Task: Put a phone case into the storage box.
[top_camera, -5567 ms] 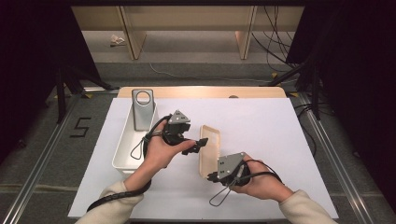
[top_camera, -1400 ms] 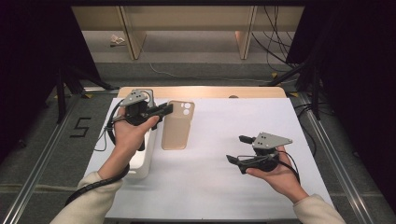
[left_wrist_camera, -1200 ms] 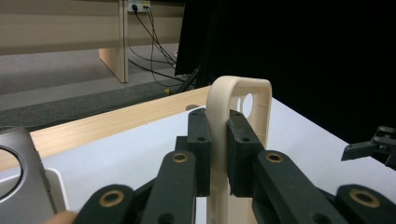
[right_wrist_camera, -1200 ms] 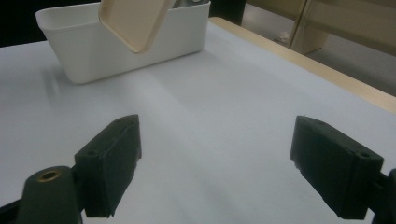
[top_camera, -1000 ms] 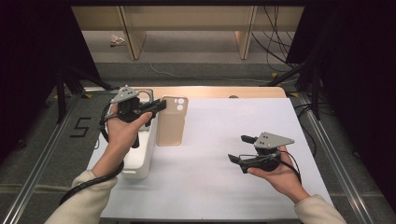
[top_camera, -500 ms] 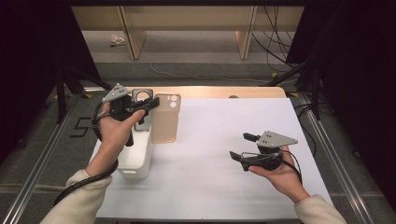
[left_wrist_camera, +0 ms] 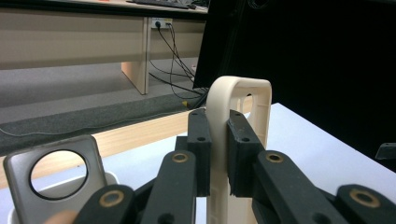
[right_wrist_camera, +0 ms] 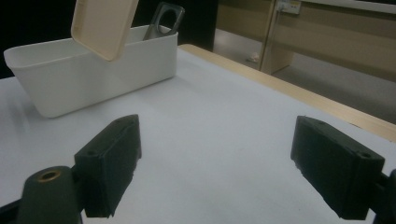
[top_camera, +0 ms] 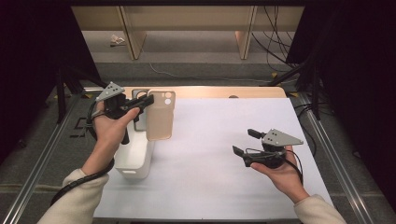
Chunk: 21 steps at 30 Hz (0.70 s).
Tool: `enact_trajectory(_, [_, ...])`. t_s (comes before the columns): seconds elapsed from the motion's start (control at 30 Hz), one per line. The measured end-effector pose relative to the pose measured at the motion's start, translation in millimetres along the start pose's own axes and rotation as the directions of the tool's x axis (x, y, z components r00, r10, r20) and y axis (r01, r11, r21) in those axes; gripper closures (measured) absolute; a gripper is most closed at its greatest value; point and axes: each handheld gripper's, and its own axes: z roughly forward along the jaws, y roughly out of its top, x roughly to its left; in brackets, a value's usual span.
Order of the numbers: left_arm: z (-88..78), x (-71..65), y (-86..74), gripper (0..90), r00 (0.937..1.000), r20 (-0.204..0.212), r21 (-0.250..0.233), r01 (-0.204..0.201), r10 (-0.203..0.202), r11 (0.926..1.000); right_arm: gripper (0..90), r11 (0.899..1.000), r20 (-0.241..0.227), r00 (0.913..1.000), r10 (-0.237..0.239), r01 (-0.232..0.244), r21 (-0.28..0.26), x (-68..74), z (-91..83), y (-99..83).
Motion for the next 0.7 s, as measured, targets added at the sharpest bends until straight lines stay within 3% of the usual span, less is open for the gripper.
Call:
enact_trajectory(0.37, [-1.8,16.4,3.3,81.4,0.9998,-0.005,-0.009,-0.017,0.017,0.9998,17.4,1.000,0.010,0.9998,0.016,-0.016,-0.008,-2.7,-1.7,-0.2])
enact_trajectory(0.7, [-4.5,31.4,7.6,81.4,0.9999,-0.014,-0.020,-0.006,0.006,0.9998,17.4,1.000,0.018,0.9996,0.020,-0.020,-0.012,-3.7,-2.3,0.0])
